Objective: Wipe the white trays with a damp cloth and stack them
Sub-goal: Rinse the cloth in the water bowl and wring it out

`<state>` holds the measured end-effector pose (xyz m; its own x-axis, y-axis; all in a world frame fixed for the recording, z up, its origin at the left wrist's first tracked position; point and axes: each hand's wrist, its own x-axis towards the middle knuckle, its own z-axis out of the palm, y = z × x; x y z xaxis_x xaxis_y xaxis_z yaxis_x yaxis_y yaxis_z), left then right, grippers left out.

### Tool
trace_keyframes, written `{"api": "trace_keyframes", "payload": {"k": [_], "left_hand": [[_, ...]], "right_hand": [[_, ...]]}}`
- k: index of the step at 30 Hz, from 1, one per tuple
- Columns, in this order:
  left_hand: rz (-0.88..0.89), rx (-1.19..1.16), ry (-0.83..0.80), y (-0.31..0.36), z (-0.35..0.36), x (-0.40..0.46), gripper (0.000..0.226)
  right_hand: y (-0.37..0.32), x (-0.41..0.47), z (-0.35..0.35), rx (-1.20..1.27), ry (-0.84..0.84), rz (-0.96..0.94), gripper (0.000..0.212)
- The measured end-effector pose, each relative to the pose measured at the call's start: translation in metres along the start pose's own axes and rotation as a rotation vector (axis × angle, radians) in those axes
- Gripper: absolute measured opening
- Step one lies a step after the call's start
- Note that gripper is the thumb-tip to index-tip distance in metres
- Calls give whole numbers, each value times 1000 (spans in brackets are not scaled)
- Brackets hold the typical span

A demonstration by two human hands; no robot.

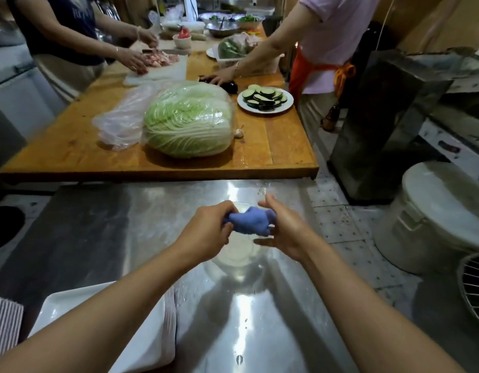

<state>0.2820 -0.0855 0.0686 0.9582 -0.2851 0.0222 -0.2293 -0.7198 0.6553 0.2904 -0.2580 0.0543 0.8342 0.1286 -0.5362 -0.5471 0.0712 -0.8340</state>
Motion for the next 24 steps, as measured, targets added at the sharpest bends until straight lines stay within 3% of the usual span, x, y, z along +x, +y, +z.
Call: {"api": "trace_keyframes", "payload": {"k": [2,4,7,10,14,20,24], "left_hand": [[167,251,28,0,3,-2,16],[229,453,-6,-3,7,0,22],[211,530,-34,-12,11,6,18],[75,316,-65,-19,16,12,7],[-69,84,-160,-25,17,27,26],[-518,-594,-311,-37,21,37,43],[-765,-800,-348,-38,23,43,47]], "right_hand": [[2,9,0,46,-192,213,63],[4,16,0,76,-266,315,74],[4,27,8,-111,-132,205,51],[6,41,18,-322,59,-61,32],[11,54,26,-448,200,-279,29],[28,72,30,-719,300,-495,28],[32,79,31,-907,309,-663,24]]}}
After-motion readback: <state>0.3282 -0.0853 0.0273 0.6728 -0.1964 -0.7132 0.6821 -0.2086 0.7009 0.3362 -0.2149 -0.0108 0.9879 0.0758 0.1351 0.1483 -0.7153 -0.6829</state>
